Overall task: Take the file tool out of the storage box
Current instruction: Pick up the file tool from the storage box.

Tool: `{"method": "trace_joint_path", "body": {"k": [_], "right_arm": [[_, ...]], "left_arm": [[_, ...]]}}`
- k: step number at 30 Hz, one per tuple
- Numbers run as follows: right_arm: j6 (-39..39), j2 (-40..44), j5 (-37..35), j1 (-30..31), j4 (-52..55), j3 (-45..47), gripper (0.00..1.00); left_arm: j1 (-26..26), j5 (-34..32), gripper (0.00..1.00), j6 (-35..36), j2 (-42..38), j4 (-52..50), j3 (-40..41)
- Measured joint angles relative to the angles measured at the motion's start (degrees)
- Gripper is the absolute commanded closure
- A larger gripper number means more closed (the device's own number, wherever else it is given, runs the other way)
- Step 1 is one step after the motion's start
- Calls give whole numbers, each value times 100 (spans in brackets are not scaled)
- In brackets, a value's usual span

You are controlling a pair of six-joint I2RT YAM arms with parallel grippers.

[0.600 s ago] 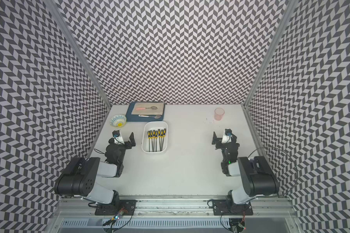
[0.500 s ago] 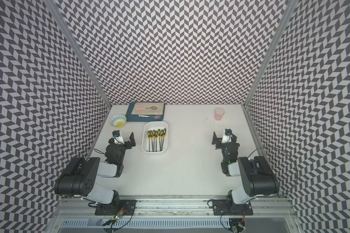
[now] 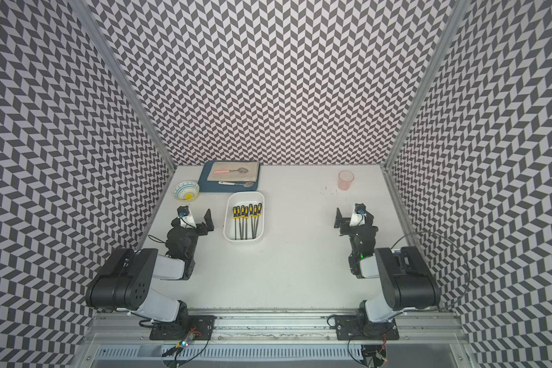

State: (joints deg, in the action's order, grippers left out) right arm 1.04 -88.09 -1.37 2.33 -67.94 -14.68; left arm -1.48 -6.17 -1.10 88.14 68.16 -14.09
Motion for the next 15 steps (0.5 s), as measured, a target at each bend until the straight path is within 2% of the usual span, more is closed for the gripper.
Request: {"method": "trace_joint_path", "body": {"k": [2,5,10,15], "right_arm": [[-2,68,0,-2,170,-72,1],[-11,348,0,-28,1005,-566,0],[-221,903,125,-17,2223,-1727,0],[-560,1191,173,118,3504,-2992,0]], "left_arm": [[-2,-31,0,0,-22,-72,-35],[-136,-516,0,-72,-382,-1300,-675],[-269,-922,0,-343,-1113,-3515,-2817],[-299,-693,0,-549,-1279,-5580,-4955]]}}
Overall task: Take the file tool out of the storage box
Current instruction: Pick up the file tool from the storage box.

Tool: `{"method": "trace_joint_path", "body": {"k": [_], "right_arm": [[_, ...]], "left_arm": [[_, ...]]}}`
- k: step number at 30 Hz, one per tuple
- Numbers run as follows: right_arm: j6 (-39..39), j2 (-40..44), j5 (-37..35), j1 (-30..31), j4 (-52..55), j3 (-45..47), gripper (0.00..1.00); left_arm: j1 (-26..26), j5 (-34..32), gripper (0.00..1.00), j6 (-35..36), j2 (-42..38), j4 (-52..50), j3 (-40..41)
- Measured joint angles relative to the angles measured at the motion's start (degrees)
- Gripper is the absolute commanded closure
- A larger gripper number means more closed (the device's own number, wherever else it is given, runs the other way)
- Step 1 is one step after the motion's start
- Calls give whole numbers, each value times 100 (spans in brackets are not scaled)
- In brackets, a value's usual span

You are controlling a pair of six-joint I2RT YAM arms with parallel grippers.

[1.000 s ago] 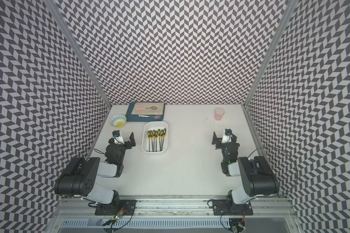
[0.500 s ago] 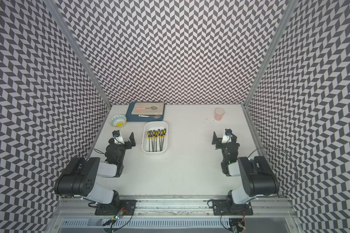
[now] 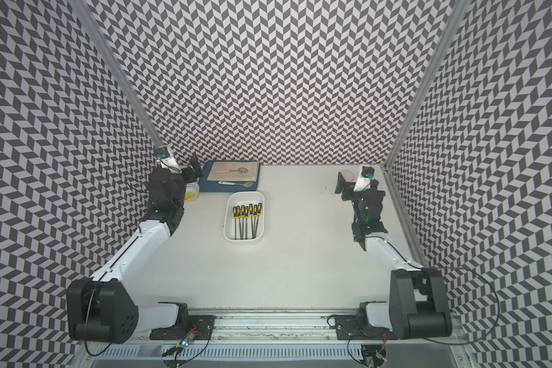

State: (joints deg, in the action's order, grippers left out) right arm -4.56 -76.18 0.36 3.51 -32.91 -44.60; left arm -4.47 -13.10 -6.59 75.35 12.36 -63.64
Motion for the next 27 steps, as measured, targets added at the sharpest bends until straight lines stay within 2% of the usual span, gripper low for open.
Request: {"method": "trace_joint_path", "body": {"k": [4,12,19,24,27], "right_arm": [[-118,181,57,210,986,-625,0],[-258,529,247,501,2194,-743,0],[-293,564,433,625,2785,-756,1],[-302,564,518,640,3008,-745,2],[-302,566,586,645,3095,-717,3]], "left_arm": [[-120,404,1,-44,83,-1561,-964],[-737,529,0,-474,1034,-4063,-2124],[-1556,433,4,-848,2013,-5040,-2653],[-1871,435,5,-1156,2640,-5154,-2664],[-1958,435,10,-1375,3016,-5169,-2721]]}}
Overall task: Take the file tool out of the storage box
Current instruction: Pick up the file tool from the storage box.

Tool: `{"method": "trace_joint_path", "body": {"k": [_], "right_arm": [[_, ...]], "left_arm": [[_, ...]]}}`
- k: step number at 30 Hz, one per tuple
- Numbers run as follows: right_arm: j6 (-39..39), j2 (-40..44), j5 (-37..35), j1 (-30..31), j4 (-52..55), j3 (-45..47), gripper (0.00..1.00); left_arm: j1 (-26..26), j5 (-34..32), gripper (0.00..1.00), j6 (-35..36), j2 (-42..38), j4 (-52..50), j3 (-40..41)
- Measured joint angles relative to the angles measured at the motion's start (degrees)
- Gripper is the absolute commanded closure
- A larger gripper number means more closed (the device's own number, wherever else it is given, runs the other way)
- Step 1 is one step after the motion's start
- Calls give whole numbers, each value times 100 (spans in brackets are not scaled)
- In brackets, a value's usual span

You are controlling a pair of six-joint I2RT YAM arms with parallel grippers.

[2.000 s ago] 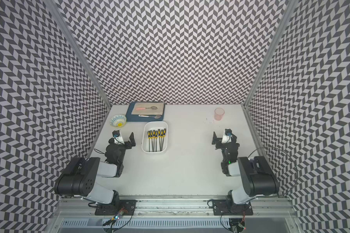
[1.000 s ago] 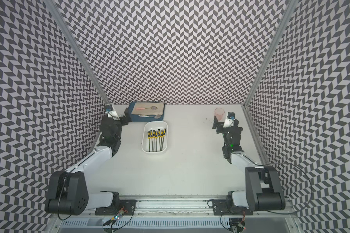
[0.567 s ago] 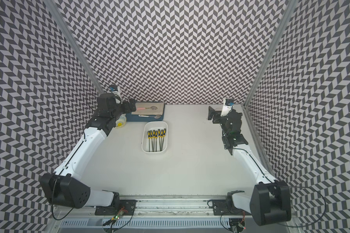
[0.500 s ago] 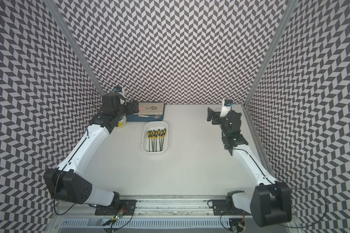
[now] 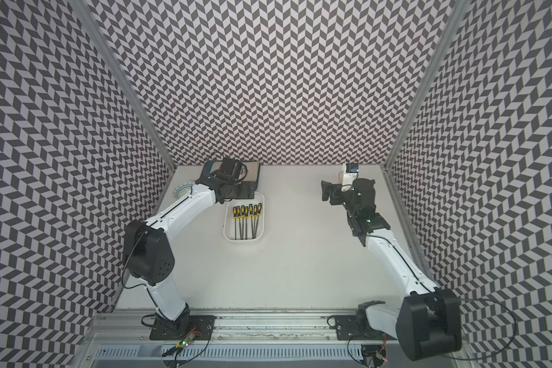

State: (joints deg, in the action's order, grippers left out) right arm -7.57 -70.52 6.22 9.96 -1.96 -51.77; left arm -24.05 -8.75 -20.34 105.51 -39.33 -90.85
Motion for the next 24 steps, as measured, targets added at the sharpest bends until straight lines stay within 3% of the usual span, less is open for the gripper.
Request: {"method": "trace_joint_path", "body": {"k": [15,18,24], "right_arm": [[74,44,136,0,72,280,5],[79,44,155,0,70,308,6],[79,44,214,0,70,319,6]], "left_arm": [[-105,-114,32,-824,1014,339,-203],[-105,-166,44,-909,1099,367,-208],[-105,-229,45,-1010,1377,380,-396]]}}
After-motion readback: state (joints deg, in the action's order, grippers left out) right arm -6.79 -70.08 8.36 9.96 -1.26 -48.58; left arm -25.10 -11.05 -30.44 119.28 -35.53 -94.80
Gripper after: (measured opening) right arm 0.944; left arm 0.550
